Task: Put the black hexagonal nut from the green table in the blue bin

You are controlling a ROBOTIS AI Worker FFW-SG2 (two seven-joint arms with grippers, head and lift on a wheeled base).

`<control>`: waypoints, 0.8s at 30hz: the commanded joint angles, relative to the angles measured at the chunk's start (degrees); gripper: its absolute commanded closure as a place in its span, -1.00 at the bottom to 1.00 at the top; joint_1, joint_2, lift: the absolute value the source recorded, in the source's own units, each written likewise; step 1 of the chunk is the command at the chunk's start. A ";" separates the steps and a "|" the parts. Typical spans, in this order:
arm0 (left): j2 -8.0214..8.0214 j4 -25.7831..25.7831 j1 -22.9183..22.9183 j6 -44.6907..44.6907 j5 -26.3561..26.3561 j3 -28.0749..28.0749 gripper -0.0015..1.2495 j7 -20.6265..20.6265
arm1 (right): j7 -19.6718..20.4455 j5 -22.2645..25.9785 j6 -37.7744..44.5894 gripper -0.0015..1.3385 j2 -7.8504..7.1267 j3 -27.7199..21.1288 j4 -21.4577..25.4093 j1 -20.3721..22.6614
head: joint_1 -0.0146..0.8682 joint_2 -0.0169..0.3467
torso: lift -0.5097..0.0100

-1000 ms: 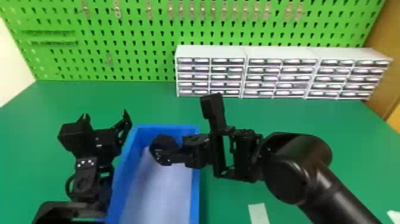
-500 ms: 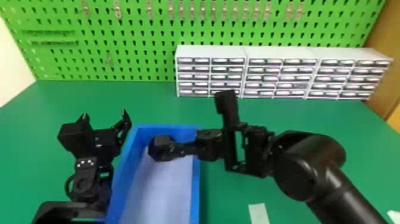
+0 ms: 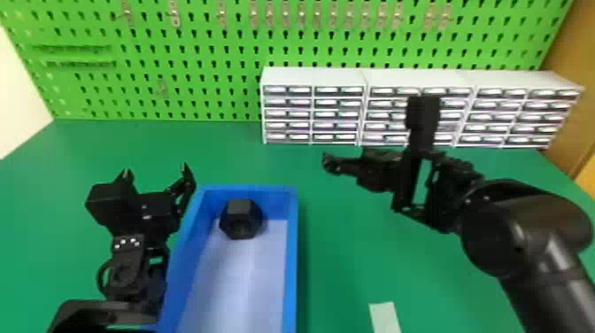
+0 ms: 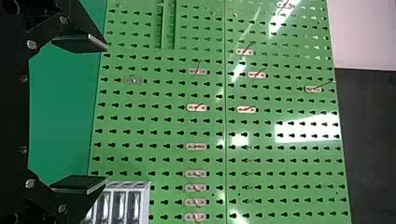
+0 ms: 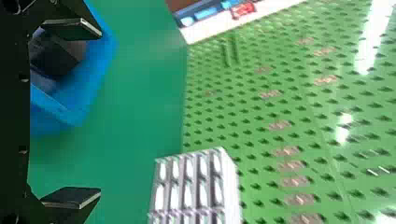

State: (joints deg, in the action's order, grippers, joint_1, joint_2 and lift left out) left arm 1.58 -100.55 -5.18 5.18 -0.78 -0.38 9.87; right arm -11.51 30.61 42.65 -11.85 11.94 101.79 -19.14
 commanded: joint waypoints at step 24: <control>0.00 0.00 -0.01 0.00 -0.10 0.20 -0.57 -0.02 | 3.51 -13.65 -18.92 -0.82 6.41 -22.84 3.94 8.86 | 0.52 -0.59 | 0.59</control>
State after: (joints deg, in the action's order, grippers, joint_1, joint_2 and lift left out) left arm 1.58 -100.55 -5.12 5.18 -0.88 -0.12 9.89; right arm -9.69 17.86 27.32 -6.14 -8.81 105.64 -12.30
